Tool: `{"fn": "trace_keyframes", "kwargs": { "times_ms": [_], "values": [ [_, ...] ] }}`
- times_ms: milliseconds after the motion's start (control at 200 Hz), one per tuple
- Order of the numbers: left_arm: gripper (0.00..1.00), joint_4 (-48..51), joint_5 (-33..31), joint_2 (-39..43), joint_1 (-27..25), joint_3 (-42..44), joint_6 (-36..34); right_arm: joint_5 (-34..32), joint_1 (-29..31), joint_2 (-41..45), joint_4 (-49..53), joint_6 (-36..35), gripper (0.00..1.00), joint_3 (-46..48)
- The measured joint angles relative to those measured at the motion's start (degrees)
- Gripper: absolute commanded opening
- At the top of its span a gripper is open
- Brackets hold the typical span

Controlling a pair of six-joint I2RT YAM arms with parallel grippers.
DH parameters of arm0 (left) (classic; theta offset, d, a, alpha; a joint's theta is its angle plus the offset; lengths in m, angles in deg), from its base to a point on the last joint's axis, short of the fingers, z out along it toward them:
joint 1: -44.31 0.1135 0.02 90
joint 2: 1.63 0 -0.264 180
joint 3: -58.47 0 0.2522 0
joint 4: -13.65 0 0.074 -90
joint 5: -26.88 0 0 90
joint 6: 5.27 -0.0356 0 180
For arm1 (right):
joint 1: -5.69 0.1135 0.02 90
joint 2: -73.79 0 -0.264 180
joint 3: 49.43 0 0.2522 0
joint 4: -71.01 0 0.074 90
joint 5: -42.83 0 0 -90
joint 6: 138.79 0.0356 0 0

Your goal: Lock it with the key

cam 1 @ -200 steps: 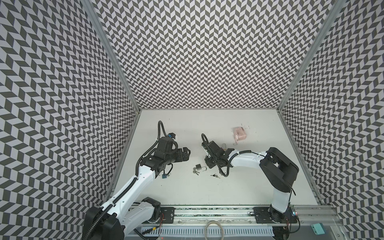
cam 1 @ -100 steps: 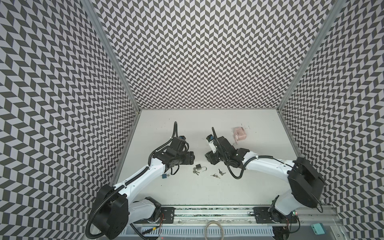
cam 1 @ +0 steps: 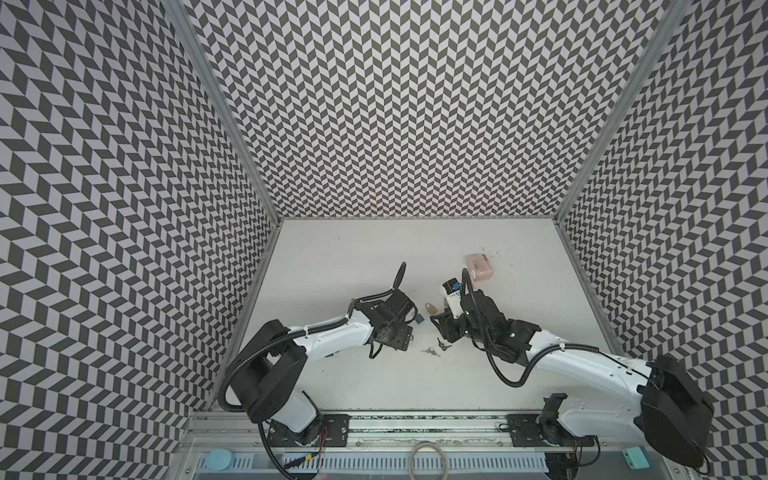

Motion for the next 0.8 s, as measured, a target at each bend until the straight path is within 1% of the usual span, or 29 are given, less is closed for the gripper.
{"fn": "trace_keyframes", "kwargs": {
  "times_ms": [205,350,396,476,511,566,621,701,761,801],
  "values": [
    [0.78,0.4,-2.0,-3.0,0.2,-0.7,0.3,0.1,-0.1,0.9,-0.8,0.0,0.51,0.0],
    [0.72,0.2,-2.1,-4.7,0.2,-2.3,0.1,0.3,-0.1,0.9,-0.8,-0.2,0.51,0.0],
    [0.67,0.2,-2.3,-5.3,0.2,-3.0,0.1,0.3,-0.1,0.9,-0.8,-0.2,0.50,0.0],
    [0.54,0.2,-2.4,-6.8,0.2,-4.5,-0.1,0.5,-0.1,0.9,-0.8,-0.2,0.50,0.0],
    [0.50,0.2,-2.6,-7.3,0.2,-5.1,0.1,0.5,-0.1,0.9,-0.8,-0.2,0.50,0.0],
    [0.47,0.2,-2.7,-8.0,0.2,-5.8,0.2,0.5,-0.1,0.9,-0.8,-0.3,0.50,0.0],
    [0.45,0.1,-2.7,-8.2,0.2,-6.0,0.3,0.6,-0.2,0.9,-0.8,-0.3,0.50,0.0],
    [0.39,0.1,-2.4,-8.1,0.2,-5.9,0.5,0.7,-0.1,0.9,-0.8,-0.4,0.49,0.0],
    [0.37,0.0,-2.3,-8.1,0.2,-5.9,0.7,0.7,-0.2,0.9,-0.8,-0.5,0.49,0.0],
    [0.33,0.0,-2.1,-8.1,0.2,-5.9,0.8,0.6,-0.2,0.9,-0.8,-0.5,0.49,0.0]
  ]
}}
